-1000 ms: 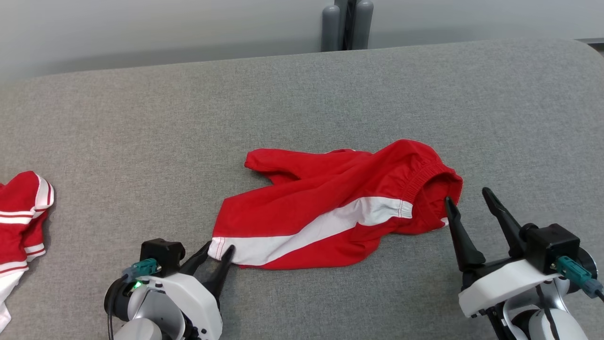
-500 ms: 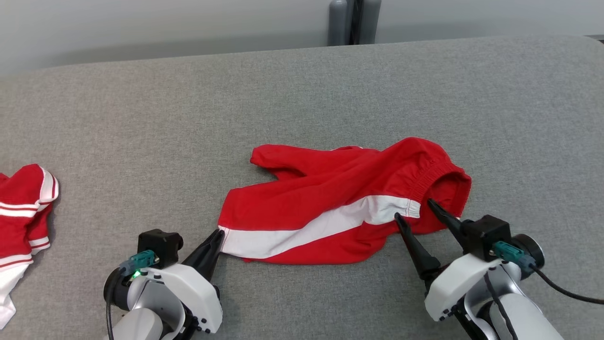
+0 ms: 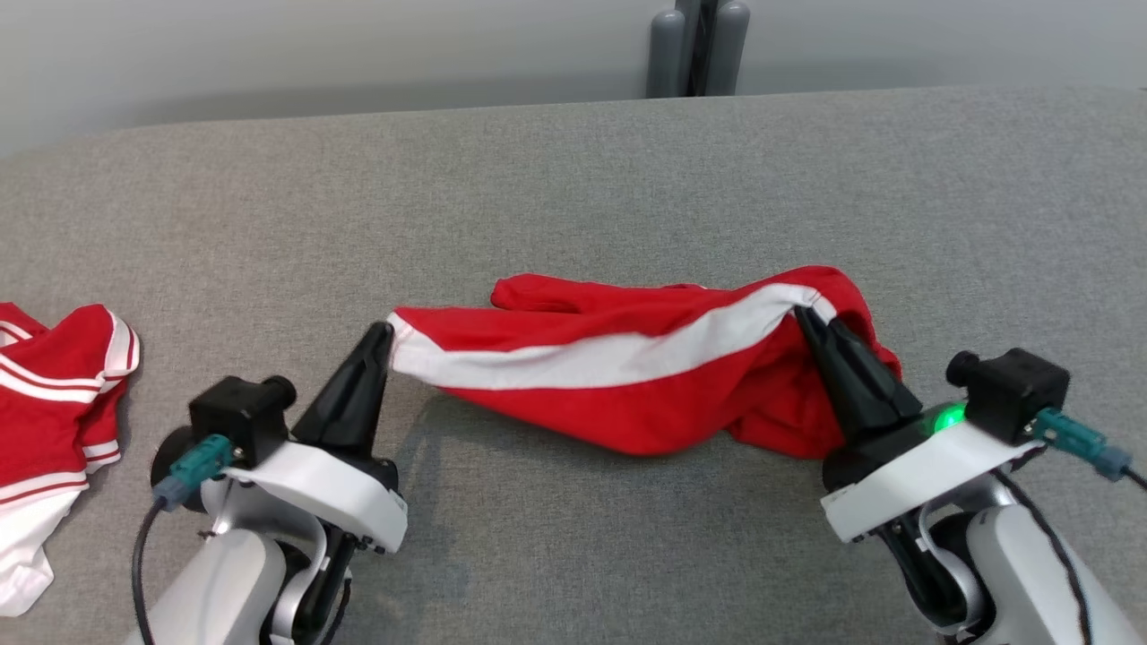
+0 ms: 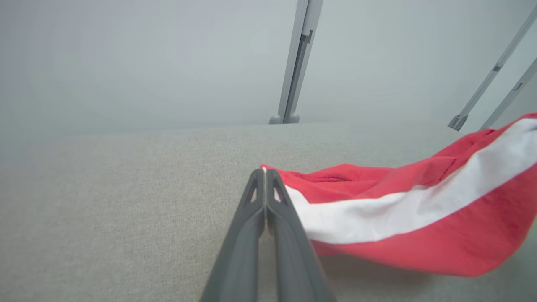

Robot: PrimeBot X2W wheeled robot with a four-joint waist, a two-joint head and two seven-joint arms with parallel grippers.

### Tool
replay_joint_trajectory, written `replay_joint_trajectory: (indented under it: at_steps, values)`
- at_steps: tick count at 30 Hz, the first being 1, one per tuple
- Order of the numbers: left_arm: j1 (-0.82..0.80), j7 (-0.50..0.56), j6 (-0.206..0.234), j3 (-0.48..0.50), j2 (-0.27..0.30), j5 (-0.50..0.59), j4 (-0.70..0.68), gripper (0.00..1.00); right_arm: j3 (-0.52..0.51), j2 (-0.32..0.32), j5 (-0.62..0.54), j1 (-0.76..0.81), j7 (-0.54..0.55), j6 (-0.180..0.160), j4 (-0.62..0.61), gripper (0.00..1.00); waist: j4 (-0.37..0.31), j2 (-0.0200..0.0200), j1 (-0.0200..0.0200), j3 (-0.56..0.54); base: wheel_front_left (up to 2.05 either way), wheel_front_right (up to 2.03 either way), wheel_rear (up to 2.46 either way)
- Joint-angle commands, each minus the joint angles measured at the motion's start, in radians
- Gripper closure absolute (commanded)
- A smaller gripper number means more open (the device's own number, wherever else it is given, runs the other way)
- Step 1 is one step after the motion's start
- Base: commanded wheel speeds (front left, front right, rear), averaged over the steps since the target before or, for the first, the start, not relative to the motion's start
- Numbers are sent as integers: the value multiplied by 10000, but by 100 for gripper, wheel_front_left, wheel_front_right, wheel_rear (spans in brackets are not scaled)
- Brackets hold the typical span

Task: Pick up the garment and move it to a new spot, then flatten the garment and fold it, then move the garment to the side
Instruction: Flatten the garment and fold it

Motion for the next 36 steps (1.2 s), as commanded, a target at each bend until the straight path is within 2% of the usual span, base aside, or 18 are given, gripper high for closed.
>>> replay_joint_trajectory:
  at_steps: [1,11,17,23,26,29,33,36]
  values:
    - [-255,-158,203,249,174,82,-522,100,-175,-72,689,-185,60,1,-659,100,-79,0,0,-83,0,0,0]
    - [-699,-211,1170,1185,832,533,-3119,100,-897,-500,3158,-750,856,3,-3174,100,-206,0,0,-452,0,0,0]
    - [-1033,-384,1804,1835,1153,974,-4772,100,-1431,-662,4614,-868,1511,3,-4285,100,-164,0,0,-698,0,0,0]
    - [-1179,-62,2120,1995,1434,1261,-5867,100,-1763,-700,5205,-594,1940,3,-4789,100,-129,0,0,-815,0,0,0]
    - [-1308,131,2064,1848,1465,1339,-5973,100,-1734,-632,5221,-682,2050,3,-4741,100,-120,0,0,-767,0,0,0]
    - [-1731,291,1823,1711,1480,1245,-5681,100,-1662,-570,5243,-1055,2159,3,-4511,100,-107,0,0,-552,0,0,0]
    - [-2833,426,1178,1545,1405,950,-4599,100,-1542,-618,5070,-2064,2205,3,-3526,100,-72,0,0,-85,0,0,0]
    - [-4111,260,552,1444,1273,853,-3356,100,-1346,-683,5021,-3371,2110,4,-2511,100,-14,0,0,396,0,0,0]
